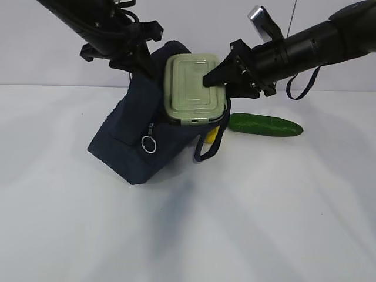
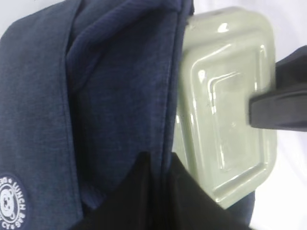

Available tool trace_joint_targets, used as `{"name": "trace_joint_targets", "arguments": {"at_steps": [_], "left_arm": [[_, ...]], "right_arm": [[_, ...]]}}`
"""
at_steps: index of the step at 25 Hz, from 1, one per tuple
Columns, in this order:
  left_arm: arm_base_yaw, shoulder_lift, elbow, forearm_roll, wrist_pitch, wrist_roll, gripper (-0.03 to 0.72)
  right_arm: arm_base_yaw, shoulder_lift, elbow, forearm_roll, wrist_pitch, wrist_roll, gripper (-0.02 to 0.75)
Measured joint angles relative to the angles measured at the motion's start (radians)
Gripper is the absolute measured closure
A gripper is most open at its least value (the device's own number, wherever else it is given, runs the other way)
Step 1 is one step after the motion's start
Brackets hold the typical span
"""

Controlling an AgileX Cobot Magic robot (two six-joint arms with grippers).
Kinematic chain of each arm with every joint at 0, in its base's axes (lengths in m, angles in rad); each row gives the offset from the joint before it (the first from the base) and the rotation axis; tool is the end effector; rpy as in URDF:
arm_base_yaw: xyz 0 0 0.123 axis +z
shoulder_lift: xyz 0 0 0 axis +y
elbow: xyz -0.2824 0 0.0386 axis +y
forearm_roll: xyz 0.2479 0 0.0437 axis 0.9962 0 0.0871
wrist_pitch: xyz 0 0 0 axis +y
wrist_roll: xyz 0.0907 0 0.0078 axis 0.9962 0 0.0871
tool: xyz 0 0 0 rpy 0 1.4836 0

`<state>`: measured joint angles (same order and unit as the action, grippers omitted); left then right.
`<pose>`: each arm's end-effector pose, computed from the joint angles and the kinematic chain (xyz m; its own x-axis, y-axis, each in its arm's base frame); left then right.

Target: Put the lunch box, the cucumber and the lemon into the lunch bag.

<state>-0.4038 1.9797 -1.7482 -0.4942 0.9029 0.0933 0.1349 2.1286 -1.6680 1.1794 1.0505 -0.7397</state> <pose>0.3965 -0.2063 0.2820 -0.8717 0.1436 -0.4685 0.3660 0.8266 -0.4276 0.4408 0.1336 0.2266 -0.8783 -0.0362 -0.4768 -0.4186 0.5402 0.7301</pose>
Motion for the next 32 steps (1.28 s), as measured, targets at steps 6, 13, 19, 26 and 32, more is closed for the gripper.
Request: {"name": "trace_joint_targets", "arguments": {"at_steps": [6,13,19,26,32], "left_arm": [[0.000,0.000,0.000,-0.034,0.000,0.000,0.665],[0.000,0.000,0.000,-0.071,0.004,0.000,0.665],[0.000,0.000,0.000,-0.121,0.012,0.013,0.665],[-0.006,0.000,-0.002,-0.167,0.014,0.026,0.665],[-0.006,0.000,-0.004,-0.202,0.014,0.034,0.665]], "right_arm": [[0.000,0.017,-0.004,-0.012,0.009,0.021,0.337],[0.004,0.096,-0.006,0.042,0.063,0.029,0.337],[0.045,0.098,-0.006,0.141,0.015,-0.030,0.337],[0.095,0.100,-0.035,0.186,-0.042,-0.110,0.337],[0.095,0.102,-0.075,0.196,-0.041,-0.140,0.337]]}}
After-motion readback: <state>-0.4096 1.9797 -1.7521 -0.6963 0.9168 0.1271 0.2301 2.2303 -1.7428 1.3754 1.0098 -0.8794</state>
